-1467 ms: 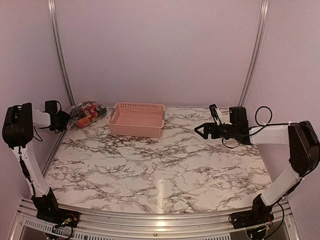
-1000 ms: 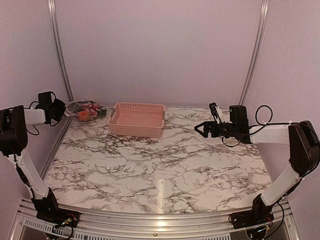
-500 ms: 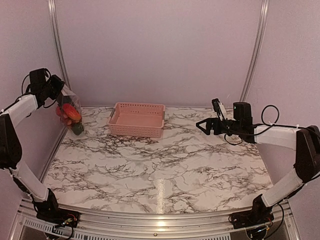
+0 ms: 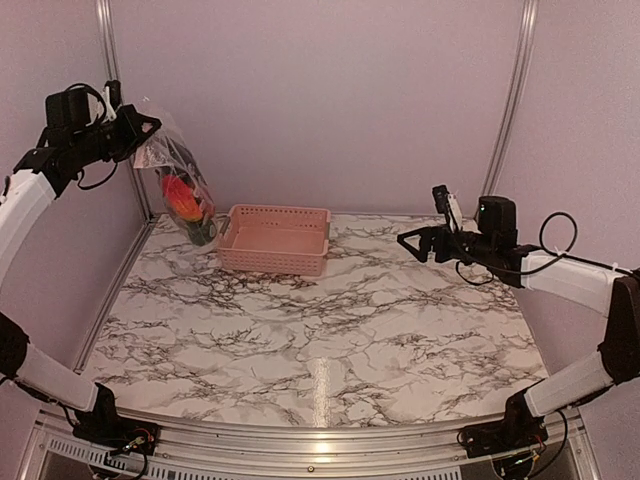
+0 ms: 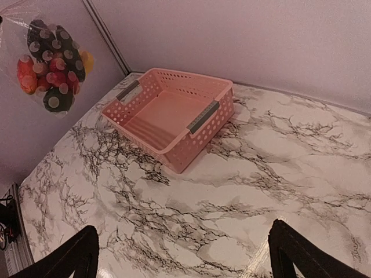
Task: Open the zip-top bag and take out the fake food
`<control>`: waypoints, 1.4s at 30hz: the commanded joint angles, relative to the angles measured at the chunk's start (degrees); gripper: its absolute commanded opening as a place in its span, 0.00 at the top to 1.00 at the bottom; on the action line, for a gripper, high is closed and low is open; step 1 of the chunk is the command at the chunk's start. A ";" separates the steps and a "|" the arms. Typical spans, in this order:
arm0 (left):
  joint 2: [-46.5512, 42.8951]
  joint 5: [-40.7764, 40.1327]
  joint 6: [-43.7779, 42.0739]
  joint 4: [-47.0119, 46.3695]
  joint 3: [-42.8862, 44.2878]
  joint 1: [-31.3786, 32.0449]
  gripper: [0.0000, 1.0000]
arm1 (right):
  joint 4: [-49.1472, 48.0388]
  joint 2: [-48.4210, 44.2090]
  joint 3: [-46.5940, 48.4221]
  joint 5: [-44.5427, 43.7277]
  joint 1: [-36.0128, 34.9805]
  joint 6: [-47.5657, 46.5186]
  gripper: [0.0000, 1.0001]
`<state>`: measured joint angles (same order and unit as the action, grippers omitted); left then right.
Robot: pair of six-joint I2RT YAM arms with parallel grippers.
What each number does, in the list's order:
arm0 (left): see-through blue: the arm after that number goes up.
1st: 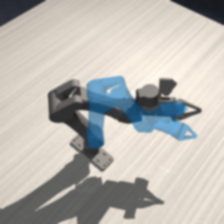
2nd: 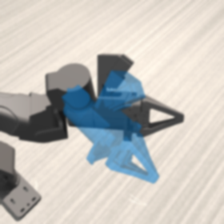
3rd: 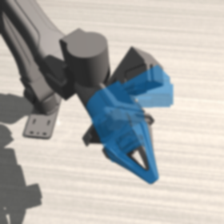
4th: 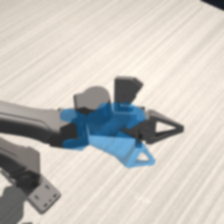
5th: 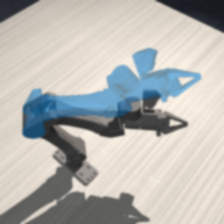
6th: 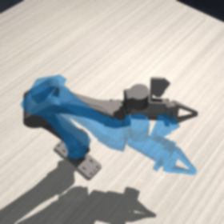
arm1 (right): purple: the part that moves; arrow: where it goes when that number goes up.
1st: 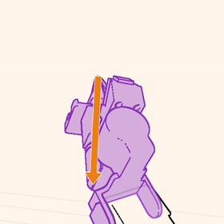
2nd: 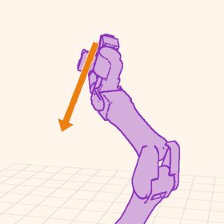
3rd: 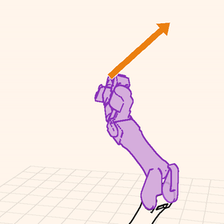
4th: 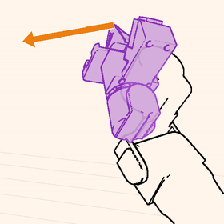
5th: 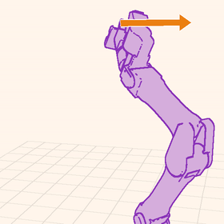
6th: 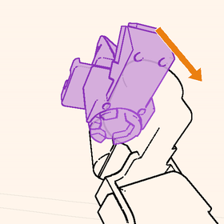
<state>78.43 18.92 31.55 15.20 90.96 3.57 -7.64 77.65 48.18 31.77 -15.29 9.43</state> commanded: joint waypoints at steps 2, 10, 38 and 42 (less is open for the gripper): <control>-0.45 11.37 -3.94 1.26 3.11 4.91 1.00 | 1.06 -2.50 2.57 1.29 -0.62 0.48 0.01; 10.25 6.61 -23.28 22.66 17.44 21.91 1.00 | 0.53 -4.63 2.62 3.12 -0.62 0.31 0.01; 6.05 -28.01 -77.97 3.17 -9.34 52.79 1.00 | -13.67 -8.56 -4.81 25.30 -7.72 -8.66 0.16; 4.91 -28.32 -78.65 0.51 -12.52 52.84 1.00 | -13.31 -8.83 -5.49 23.13 -11.18 -11.69 0.17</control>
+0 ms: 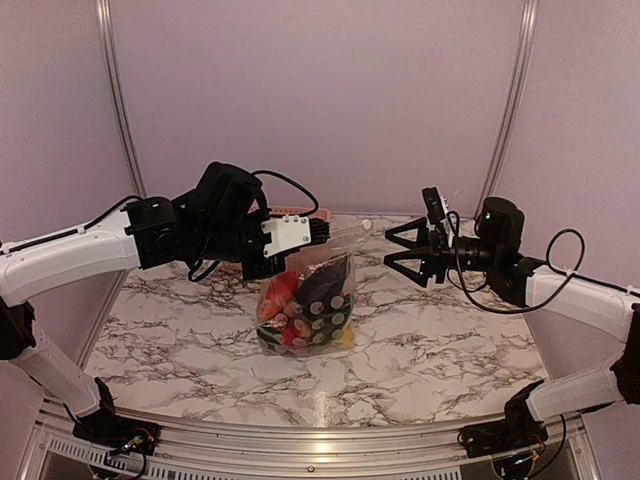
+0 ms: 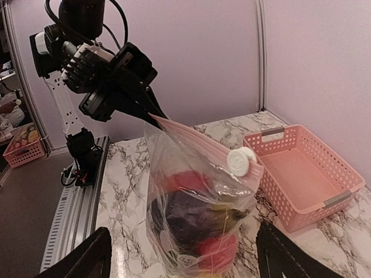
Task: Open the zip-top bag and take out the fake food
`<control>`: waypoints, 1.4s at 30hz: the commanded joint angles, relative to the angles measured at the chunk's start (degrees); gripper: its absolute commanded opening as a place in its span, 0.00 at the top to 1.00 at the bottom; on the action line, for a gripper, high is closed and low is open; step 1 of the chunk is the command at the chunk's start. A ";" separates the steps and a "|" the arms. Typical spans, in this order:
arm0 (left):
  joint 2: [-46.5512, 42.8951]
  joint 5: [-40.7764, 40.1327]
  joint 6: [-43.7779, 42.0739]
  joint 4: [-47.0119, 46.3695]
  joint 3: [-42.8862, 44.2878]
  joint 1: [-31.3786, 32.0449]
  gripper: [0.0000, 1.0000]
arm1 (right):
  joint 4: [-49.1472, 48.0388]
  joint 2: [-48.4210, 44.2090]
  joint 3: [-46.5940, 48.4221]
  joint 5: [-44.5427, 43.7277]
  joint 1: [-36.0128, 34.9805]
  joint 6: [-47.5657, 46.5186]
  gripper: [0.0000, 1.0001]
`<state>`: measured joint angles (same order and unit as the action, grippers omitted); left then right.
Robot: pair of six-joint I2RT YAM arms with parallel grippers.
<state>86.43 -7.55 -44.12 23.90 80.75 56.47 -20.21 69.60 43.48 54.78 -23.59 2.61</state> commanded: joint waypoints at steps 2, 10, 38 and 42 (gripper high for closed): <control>-5.33 -1.30 -3.22 -11.16 -4.84 -0.04 1.00 | -1.22 -0.30 -0.44 -0.50 -3.28 -5.00 0.17; -10.19 -0.23 -3.73 -15.90 -9.36 -0.04 1.00 | -3.00 4.31 4.68 -1.56 -5.62 -4.54 0.16; -11.90 -2.03 -1.88 -20.62 -13.28 -0.64 1.00 | -5.24 10.18 8.21 -3.48 -8.61 -3.96 0.89; -12.85 -1.73 -0.81 -21.51 -14.05 -1.00 1.00 | -3.83 9.97 8.94 -4.89 -8.65 -4.36 1.00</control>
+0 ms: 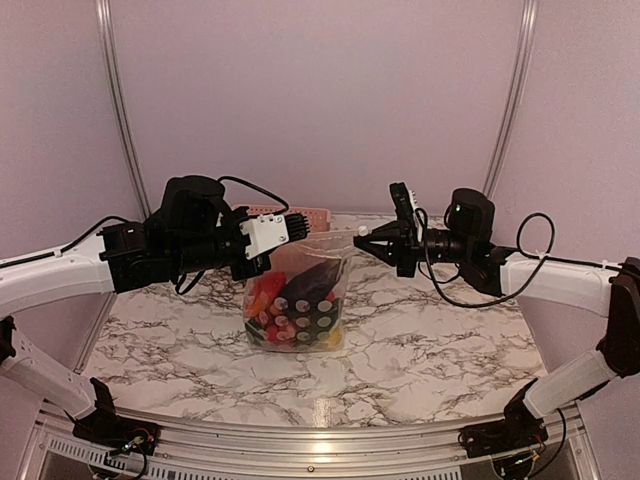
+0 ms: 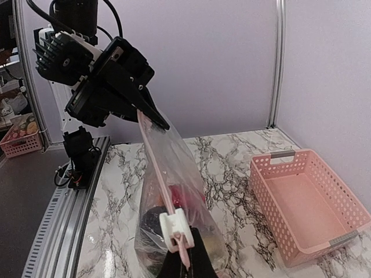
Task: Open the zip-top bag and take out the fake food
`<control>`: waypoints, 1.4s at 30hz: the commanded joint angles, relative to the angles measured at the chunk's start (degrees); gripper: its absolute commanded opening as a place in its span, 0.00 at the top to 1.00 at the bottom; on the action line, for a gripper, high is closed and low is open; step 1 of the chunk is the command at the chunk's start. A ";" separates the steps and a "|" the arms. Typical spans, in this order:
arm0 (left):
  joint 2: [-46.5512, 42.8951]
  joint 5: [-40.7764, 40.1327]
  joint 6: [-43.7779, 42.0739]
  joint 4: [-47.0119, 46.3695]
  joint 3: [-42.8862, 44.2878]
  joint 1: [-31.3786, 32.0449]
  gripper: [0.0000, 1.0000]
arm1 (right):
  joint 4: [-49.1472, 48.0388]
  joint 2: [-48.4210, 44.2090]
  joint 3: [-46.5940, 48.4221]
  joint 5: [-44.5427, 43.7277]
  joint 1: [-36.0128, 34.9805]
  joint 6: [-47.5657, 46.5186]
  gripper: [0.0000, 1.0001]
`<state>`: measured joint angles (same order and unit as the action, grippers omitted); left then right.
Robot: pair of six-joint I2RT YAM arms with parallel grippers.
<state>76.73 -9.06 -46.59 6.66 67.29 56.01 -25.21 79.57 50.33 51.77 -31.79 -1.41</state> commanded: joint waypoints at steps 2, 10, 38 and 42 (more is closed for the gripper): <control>-3.54 0.31 2.61 -4.39 -0.48 -0.55 0.95 | 0.95 -0.44 2.06 -2.23 -0.53 -0.43 1.00; -2.83 13.16 11.43 -3.01 5.48 -0.31 0.53 | 6.29 -0.52 4.59 -4.73 -3.69 -5.17 1.00; 17.37 23.66 15.06 2.48 21.84 0.42 0.67 | 6.14 -1.52 4.09 -6.15 -6.05 -5.89 1.00; 18.34 22.83 14.60 3.45 22.53 0.42 0.72 | 6.09 -1.52 4.02 -6.20 -6.04 -6.14 1.00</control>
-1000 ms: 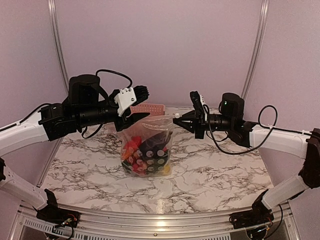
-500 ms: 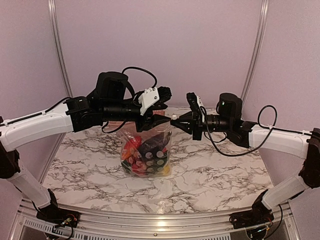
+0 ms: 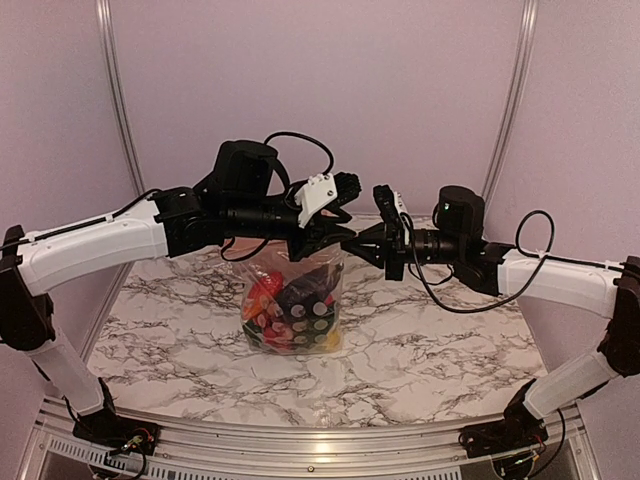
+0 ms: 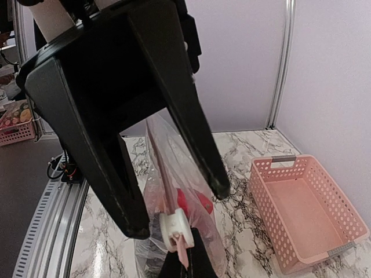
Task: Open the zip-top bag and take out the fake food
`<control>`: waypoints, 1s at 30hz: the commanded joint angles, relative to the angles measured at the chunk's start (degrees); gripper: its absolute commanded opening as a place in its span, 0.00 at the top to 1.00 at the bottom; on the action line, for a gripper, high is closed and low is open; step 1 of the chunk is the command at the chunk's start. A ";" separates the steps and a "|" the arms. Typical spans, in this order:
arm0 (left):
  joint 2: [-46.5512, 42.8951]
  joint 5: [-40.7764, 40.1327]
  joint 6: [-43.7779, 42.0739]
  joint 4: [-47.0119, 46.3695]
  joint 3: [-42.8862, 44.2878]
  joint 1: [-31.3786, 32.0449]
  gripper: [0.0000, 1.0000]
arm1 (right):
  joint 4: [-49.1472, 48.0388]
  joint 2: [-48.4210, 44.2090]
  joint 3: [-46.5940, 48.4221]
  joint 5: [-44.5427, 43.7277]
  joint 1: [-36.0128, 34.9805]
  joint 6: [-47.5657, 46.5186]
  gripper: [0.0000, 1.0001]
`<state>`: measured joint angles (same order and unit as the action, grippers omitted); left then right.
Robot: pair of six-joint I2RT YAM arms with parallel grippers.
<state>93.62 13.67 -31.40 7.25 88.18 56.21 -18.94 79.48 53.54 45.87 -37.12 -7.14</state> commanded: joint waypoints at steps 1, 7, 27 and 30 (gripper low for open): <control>1.59 -0.07 -0.67 2.94 1.76 0.22 0.73 | -0.22 -1.52 0.80 -0.33 -0.71 -0.50 1.00; 2.54 -0.66 -1.04 4.19 3.05 0.18 0.82 | -0.04 -1.51 0.79 -0.47 -0.67 -0.76 1.00; -6.11 -1.39 0.77 2.46 -5.76 -6.95 0.98 | -3.33 -5.62 -3.74 -4.58 1.22 2.03 1.00; -7.64 -1.63 1.27 2.10 -7.69 -8.15 0.98 | -5.16 -7.00 -5.48 -4.19 2.74 3.77 1.00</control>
<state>90.19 16.80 -31.35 8.38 83.00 52.14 -20.91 76.12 50.04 41.43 -37.19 -6.04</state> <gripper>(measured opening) 0.077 0.002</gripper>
